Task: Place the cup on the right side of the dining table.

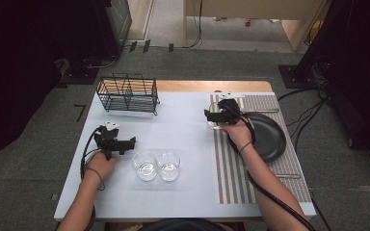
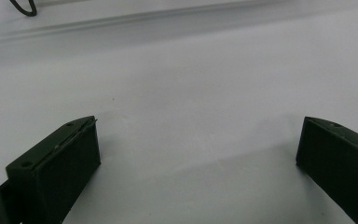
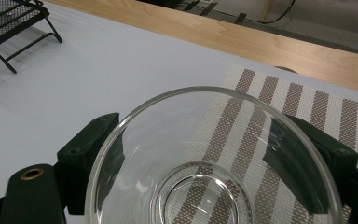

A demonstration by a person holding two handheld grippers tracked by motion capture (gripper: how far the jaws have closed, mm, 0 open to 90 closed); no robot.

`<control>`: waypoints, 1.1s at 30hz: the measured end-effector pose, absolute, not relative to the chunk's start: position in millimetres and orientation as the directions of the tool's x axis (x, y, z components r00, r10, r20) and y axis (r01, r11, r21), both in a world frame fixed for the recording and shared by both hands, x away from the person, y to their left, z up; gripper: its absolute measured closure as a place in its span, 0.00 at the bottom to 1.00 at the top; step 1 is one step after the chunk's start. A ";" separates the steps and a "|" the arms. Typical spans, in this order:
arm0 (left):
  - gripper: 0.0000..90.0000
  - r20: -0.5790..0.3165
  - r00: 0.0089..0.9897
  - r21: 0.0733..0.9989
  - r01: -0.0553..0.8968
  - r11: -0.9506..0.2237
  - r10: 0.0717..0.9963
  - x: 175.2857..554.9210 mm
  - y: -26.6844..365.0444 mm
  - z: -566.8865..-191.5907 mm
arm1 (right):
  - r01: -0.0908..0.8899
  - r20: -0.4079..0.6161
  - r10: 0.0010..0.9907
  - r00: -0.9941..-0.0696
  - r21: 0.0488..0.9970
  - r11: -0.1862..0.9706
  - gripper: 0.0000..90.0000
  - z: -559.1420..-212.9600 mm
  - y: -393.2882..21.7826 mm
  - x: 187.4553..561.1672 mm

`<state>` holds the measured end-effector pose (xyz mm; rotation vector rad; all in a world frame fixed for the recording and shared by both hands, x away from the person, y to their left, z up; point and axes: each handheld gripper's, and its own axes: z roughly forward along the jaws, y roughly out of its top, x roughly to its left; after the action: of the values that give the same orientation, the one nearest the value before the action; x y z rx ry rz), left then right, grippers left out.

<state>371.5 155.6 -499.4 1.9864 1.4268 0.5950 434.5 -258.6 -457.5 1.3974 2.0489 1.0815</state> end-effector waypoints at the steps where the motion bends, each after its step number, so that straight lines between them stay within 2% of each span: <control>1: 0.00 0.007 0.317 0.704 0.672 -0.229 0.948 371.5 155.7 -499.4 | 0.579 0.076 0.916 -0.395 0.795 0.184 0.20 -457.6 -258.8 434.5; 33: 0.00 0.007 0.316 0.705 0.672 -0.229 0.949 371.4 155.6 -499.4 | 0.588 0.093 0.928 -0.360 0.795 0.148 0.20 -460.6 -262.6 437.6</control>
<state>371.4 155.6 -499.4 1.9859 1.4267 0.5962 437.6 -262.6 -460.6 1.4464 2.0103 1.0832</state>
